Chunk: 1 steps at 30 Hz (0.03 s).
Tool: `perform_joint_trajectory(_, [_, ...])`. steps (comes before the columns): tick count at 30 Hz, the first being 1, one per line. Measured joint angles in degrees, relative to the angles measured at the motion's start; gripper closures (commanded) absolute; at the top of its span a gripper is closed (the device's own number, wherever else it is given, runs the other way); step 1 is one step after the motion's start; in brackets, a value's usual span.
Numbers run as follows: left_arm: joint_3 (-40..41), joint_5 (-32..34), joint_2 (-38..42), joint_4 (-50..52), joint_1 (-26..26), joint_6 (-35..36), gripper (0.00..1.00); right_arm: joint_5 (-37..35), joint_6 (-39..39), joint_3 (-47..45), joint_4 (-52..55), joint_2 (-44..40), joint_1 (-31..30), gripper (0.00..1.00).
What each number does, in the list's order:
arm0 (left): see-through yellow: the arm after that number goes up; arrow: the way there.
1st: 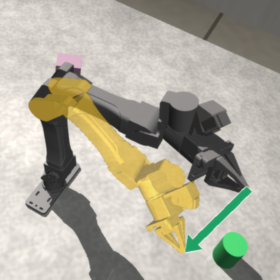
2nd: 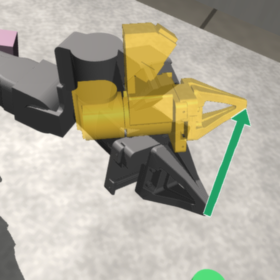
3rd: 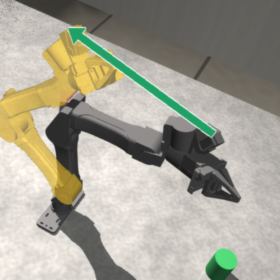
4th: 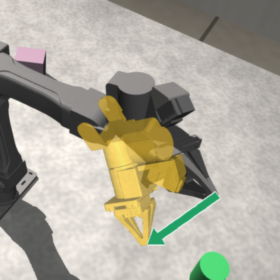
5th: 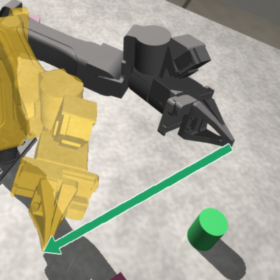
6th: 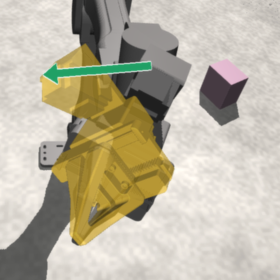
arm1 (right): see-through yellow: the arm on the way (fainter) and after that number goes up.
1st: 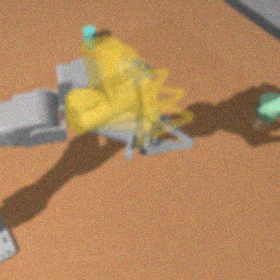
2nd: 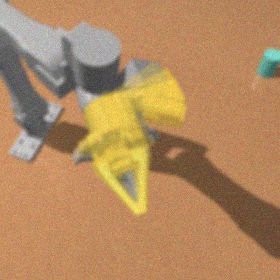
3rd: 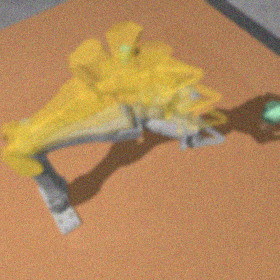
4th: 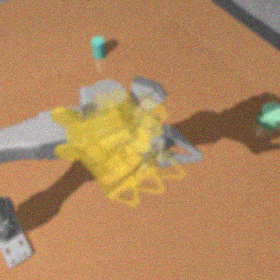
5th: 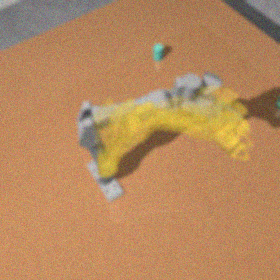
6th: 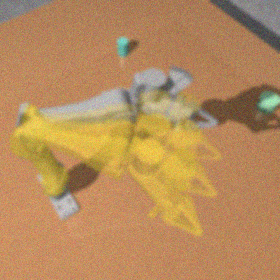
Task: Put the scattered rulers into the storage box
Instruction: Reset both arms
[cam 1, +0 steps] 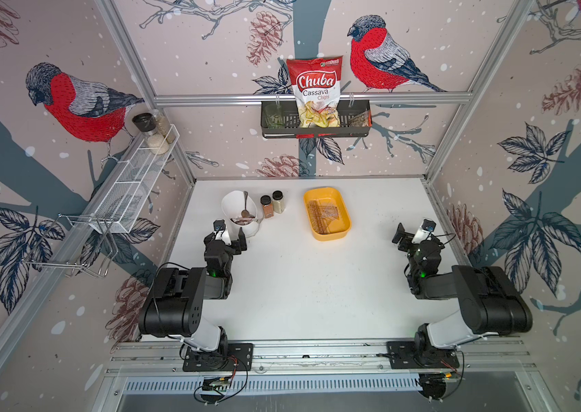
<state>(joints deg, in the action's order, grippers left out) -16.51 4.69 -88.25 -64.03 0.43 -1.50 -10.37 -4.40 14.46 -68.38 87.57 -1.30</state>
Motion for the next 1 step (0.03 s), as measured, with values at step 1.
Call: perform_joint_trajectory(1, [0.2,0.0,0.1,0.0,0.0,0.0,0.04,0.3,0.0,-0.3,0.1,-0.4,0.1,0.00])
